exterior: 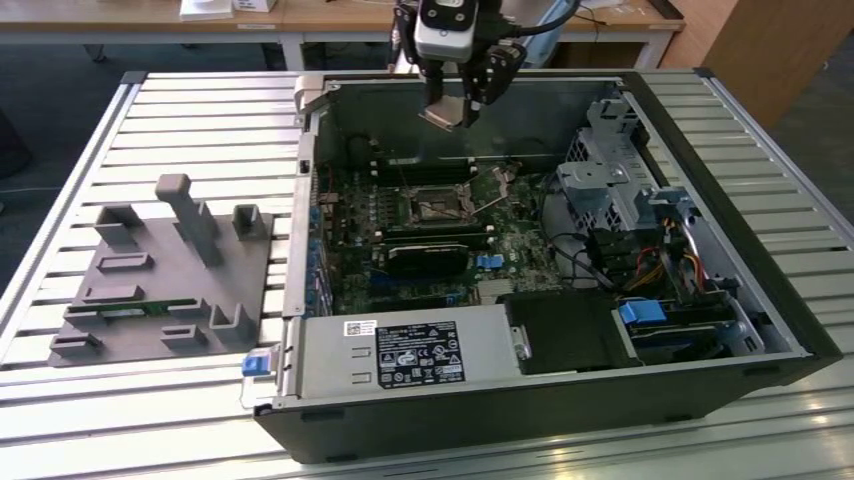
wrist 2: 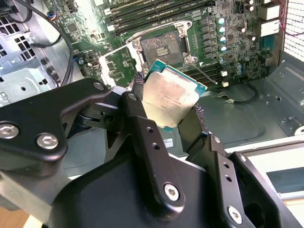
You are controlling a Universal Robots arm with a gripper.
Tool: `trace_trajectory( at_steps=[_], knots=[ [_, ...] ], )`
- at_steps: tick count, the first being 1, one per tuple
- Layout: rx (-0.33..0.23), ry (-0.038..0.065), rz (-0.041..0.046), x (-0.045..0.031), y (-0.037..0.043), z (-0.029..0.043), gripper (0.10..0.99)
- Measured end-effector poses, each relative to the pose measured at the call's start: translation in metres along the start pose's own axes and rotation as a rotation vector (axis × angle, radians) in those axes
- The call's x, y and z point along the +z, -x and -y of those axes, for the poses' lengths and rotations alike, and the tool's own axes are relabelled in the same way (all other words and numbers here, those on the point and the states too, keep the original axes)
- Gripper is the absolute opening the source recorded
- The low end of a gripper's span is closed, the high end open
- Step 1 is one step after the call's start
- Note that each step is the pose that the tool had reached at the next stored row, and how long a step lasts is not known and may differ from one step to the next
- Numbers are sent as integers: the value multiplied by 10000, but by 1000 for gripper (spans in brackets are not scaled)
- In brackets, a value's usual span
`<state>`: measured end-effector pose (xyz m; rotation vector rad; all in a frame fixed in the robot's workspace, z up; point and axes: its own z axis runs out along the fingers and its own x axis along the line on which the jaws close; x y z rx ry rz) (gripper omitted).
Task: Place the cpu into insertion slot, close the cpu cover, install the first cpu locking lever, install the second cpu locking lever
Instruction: 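Place the cpu into insertion slot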
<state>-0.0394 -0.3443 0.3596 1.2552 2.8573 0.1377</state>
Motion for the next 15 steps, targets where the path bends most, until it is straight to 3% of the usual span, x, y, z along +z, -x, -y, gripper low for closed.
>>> trace_trajectory(
  at_steps=[15],
  knots=[
    [251,5,22,24,0,2,541]
  ],
)
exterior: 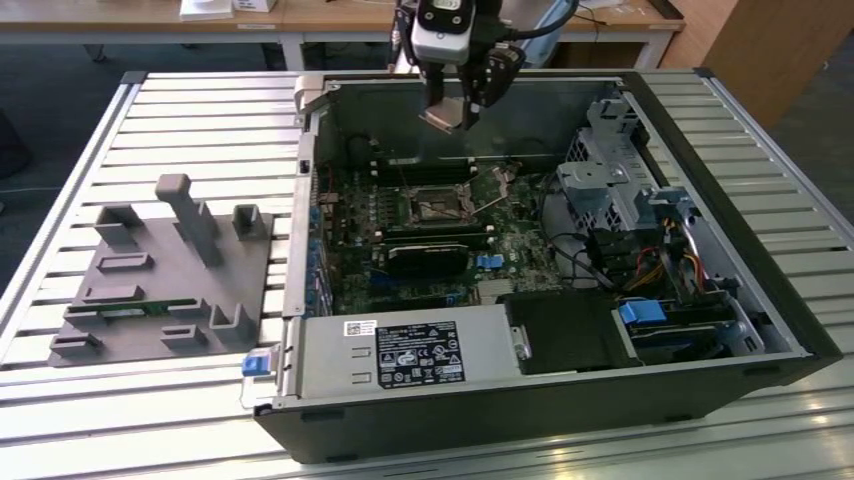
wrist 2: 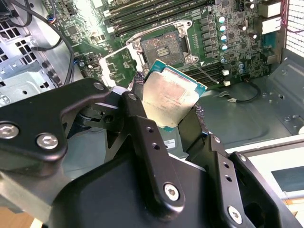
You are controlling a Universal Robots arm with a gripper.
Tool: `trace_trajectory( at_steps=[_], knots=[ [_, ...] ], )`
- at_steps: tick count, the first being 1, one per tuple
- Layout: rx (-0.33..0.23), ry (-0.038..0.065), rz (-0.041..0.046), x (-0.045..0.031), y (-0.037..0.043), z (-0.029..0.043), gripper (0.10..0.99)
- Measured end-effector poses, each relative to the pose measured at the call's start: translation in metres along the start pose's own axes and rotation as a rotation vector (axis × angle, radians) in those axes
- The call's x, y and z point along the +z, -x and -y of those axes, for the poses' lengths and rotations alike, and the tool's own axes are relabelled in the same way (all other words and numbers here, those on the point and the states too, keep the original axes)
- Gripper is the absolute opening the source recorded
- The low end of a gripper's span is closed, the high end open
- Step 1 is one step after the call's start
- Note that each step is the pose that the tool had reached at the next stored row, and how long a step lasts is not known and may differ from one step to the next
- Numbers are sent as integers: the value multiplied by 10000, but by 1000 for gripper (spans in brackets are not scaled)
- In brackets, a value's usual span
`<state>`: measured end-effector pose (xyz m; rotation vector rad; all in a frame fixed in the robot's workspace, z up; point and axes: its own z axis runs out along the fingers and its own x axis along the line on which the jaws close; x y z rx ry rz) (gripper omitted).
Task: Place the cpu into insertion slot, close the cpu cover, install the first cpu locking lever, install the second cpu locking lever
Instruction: 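Place the cpu into insertion slot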
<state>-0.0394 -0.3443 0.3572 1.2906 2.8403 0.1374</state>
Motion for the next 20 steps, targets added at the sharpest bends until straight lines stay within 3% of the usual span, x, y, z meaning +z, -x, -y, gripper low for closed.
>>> trace_trajectory(
  at_steps=[6,20],
  knots=[
    [142,3,13,25,0,2,541],
    [2518,47,224,114,2,10,541]
  ],
)
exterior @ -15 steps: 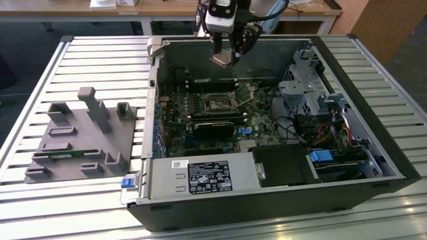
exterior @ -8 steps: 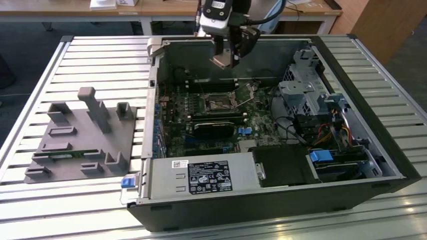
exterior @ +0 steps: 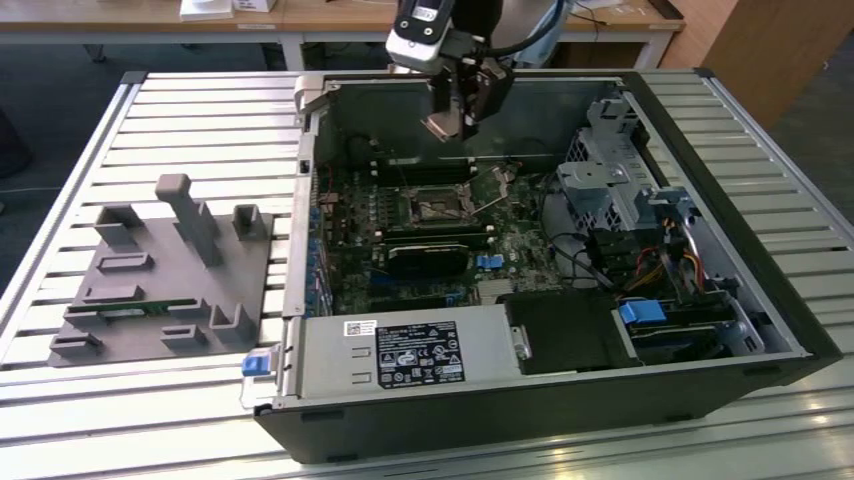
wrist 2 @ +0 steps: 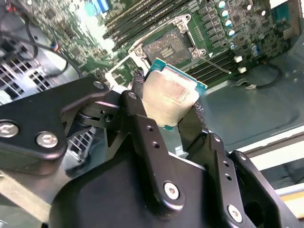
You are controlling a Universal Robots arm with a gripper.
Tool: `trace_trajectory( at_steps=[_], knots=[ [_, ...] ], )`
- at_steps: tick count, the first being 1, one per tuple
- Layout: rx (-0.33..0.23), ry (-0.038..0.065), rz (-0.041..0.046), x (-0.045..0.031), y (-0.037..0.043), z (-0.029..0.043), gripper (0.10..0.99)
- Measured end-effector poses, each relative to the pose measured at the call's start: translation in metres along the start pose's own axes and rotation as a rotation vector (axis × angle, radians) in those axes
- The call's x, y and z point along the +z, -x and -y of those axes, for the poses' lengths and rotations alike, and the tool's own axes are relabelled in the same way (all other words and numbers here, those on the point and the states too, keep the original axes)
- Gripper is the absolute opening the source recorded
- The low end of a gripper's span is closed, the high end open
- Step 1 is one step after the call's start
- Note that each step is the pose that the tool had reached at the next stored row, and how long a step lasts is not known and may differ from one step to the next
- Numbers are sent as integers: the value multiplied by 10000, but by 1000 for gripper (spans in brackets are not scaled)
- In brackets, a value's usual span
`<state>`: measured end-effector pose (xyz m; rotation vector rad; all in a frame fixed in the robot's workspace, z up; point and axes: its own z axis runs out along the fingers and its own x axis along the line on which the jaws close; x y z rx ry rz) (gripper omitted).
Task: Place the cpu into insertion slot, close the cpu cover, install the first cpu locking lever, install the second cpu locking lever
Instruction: 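Place the cpu into insertion slot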
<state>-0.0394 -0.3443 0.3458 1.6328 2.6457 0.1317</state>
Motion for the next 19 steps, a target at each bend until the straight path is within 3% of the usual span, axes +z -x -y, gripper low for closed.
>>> trace_trajectory(
  at_steps=[10,19],
  knots=[
    [1297,26,114,38,0,3,541],
    [1864,36,164,64,1,6,541]
  ],
)
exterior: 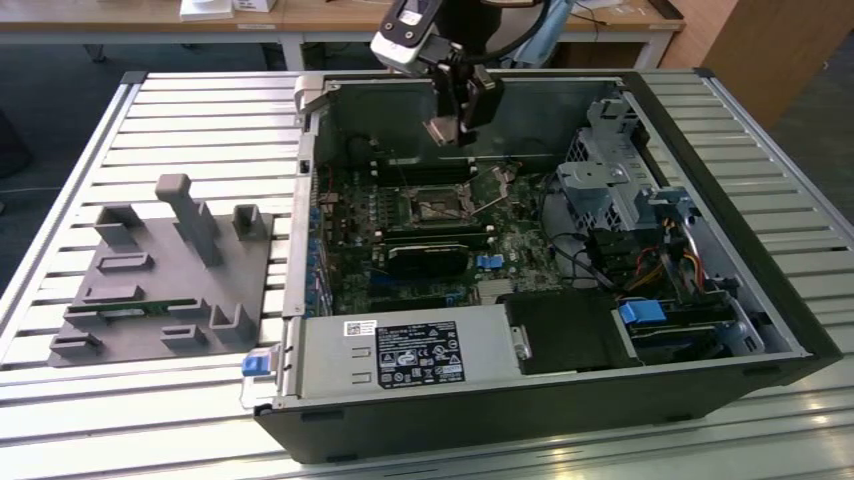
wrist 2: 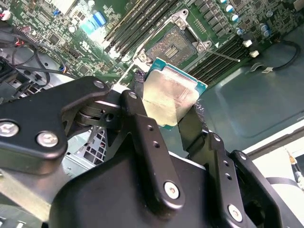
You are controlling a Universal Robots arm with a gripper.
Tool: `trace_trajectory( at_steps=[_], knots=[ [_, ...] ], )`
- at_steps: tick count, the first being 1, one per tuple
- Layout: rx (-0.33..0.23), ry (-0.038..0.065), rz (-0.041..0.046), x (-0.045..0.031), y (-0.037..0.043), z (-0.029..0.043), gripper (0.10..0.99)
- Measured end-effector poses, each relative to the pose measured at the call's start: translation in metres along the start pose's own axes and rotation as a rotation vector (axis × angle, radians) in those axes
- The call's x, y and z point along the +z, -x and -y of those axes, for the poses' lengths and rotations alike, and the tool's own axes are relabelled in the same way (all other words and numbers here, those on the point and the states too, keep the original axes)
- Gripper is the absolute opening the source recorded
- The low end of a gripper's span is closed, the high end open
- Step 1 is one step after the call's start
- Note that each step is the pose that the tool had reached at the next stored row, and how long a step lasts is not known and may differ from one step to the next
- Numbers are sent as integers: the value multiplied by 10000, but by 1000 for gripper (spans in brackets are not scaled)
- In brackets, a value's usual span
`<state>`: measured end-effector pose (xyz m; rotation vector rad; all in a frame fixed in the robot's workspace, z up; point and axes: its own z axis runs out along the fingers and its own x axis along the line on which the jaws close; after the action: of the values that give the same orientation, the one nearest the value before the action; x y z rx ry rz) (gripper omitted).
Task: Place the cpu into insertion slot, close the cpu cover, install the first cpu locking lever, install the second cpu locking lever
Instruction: 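Place the cpu into insertion slot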
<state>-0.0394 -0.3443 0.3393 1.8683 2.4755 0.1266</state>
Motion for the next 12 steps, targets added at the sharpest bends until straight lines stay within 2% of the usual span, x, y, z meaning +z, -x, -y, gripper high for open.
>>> trace_trajectory(
  at_steps=[12],
  knots=[
    [190,3,19,49,1,4,541]
  ],
)
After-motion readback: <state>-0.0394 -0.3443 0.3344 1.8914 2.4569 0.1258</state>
